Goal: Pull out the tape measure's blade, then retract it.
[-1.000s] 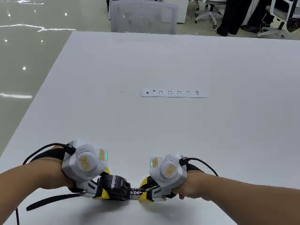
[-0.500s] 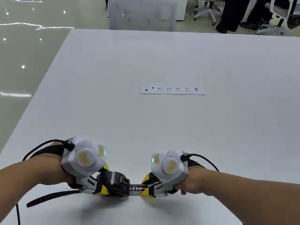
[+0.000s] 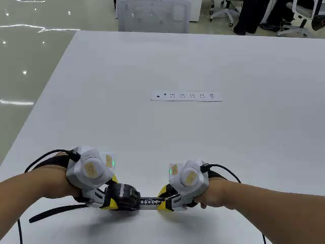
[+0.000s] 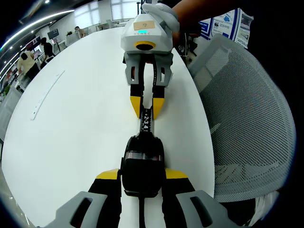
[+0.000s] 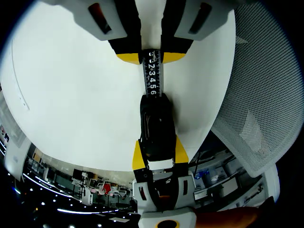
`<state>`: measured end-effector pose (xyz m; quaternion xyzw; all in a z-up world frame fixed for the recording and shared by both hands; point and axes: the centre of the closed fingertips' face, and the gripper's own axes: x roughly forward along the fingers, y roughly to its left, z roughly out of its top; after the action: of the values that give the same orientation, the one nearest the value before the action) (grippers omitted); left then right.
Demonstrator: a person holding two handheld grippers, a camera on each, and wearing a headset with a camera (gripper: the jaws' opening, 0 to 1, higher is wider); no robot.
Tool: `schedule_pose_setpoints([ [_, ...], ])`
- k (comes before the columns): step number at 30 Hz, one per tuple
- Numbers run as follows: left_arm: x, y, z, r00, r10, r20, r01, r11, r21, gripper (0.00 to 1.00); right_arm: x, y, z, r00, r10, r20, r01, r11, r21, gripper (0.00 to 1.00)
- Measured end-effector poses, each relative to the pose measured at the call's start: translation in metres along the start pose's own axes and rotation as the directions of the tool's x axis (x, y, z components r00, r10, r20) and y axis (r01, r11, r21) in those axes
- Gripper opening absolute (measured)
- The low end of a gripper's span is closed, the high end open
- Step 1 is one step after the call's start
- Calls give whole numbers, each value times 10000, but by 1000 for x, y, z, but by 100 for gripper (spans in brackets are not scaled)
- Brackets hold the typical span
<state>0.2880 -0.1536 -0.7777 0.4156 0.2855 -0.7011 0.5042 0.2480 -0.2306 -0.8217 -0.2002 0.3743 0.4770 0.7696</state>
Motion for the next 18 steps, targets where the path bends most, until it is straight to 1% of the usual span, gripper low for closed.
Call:
schedule_pose_setpoints([
  [18,-1,1,-1,10000,30,16,-30,10000,19,29,-7,-1,-8,9999,-105,-103,105,9999,-1,13],
])
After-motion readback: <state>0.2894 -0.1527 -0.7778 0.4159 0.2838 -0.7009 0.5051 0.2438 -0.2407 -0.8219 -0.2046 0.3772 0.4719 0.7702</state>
